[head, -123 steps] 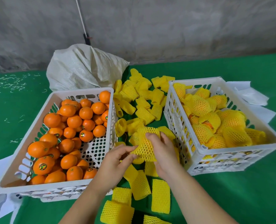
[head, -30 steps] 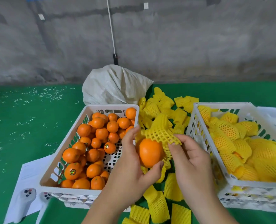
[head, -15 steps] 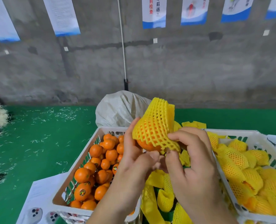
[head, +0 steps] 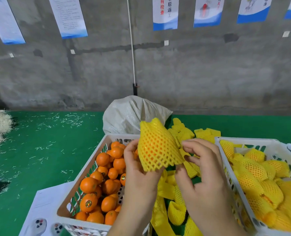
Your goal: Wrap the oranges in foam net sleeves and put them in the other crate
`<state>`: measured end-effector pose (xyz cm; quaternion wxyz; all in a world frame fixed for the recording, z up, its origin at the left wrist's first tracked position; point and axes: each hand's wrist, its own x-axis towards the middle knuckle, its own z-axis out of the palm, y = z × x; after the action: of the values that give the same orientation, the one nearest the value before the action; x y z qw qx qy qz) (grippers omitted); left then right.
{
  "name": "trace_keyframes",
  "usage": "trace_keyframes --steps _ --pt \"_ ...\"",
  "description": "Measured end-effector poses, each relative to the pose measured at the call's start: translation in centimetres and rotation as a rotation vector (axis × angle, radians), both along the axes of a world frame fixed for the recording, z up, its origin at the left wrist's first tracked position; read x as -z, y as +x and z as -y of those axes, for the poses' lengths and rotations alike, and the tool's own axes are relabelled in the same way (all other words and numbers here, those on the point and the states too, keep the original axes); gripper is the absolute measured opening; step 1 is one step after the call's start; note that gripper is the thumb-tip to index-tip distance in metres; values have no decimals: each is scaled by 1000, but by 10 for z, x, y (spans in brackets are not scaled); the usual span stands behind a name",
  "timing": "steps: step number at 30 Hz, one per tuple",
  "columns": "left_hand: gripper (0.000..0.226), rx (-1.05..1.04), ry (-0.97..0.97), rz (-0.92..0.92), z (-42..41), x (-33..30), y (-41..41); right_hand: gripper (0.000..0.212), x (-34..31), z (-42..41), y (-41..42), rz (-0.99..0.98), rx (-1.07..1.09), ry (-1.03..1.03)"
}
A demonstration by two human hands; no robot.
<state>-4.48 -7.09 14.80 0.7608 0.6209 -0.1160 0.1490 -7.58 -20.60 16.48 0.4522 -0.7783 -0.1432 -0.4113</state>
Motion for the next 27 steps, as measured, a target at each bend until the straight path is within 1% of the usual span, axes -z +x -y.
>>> trace_keyframes --steps 2,4,7,10,14,16,17,18,19,20,21,22,23,24,26,27 --pt "79 94 84 48 -2 2 -2 39 5 3 2 -4 2 11" --pt "79 125 102 65 -4 3 -1 33 11 8 2 46 34 10" --pt "73 56 39 4 1 11 4 24 26 9 1 116 83 -26" --pt "72 24 18 -46 10 20 9 22 40 10 4 55 75 -12" --pt "68 27 -89 -118 24 36 16 20 49 21 13 23 98 -43" --pt "73 36 -84 -127 30 41 19 19 53 26 14 -14 73 -40" --pt "78 32 -45 -109 32 42 20 18 54 27 13 -45 49 0" --pt "81 26 18 -73 34 43 22 19 54 28 10 -95 12 96" --pt "83 25 100 -30 36 47 24 25 53 29 8 -181 -49 253" --pt "83 48 180 6 39 51 25 35 50 28 7 -292 -143 424" --pt "81 84 251 17 42 55 27 47 49 28 9 -410 -239 551" --pt "79 127 307 14 46 60 29 58 51 28 12 -514 -296 628" --pt "78 154 383 17 50 66 34 67 55 30 16 -580 -300 661" --pt "83 160 477 39 51 73 40 73 61 34 21 -615 -276 670" --pt "101 192 730 87 48 84 58 82 74 46 31 -658 -209 671" --pt "102 224 840 104 45 89 68 88 81 52 35 -687 -178 676"
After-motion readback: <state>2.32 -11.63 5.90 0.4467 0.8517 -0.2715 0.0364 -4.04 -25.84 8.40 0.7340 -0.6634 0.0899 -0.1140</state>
